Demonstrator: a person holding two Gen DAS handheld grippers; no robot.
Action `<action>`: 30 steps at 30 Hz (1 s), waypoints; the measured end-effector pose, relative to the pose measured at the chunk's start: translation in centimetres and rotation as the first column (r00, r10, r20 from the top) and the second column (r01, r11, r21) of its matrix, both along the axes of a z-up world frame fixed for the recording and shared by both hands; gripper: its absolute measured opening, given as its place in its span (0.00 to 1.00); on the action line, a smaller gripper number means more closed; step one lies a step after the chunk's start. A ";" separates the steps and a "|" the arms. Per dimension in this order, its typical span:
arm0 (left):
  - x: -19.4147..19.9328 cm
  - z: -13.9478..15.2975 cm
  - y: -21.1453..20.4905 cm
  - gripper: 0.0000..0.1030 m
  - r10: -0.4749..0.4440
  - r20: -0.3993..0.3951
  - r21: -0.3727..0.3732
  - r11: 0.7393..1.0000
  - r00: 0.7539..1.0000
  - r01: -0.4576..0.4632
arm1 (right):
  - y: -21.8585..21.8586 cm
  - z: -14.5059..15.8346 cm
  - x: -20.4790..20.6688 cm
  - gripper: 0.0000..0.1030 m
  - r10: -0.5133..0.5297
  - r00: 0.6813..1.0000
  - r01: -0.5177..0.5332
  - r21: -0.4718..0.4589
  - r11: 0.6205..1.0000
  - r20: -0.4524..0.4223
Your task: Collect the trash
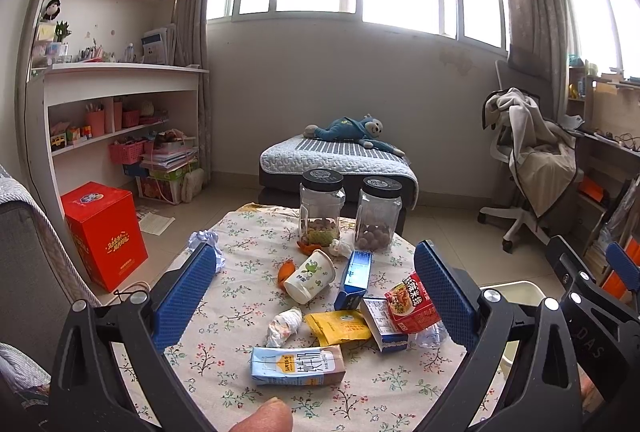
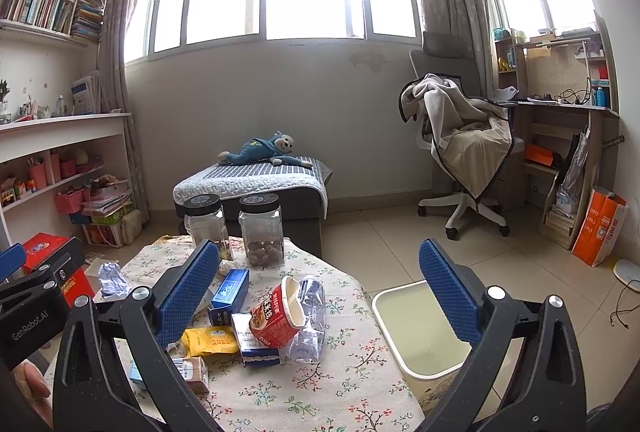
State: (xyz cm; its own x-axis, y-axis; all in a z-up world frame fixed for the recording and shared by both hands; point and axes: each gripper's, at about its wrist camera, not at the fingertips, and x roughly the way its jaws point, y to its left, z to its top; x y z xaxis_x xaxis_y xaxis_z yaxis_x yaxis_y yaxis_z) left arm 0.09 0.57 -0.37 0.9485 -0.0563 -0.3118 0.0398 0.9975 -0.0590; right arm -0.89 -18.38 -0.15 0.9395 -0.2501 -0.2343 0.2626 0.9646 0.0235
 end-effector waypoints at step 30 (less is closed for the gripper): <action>6.6 -0.5 3.3 0.94 0.059 -0.203 0.005 0.998 0.977 -0.060 | -0.4 0.6 5.7 0.94 0.113 0.977 -0.090 0.132 0.987 -0.181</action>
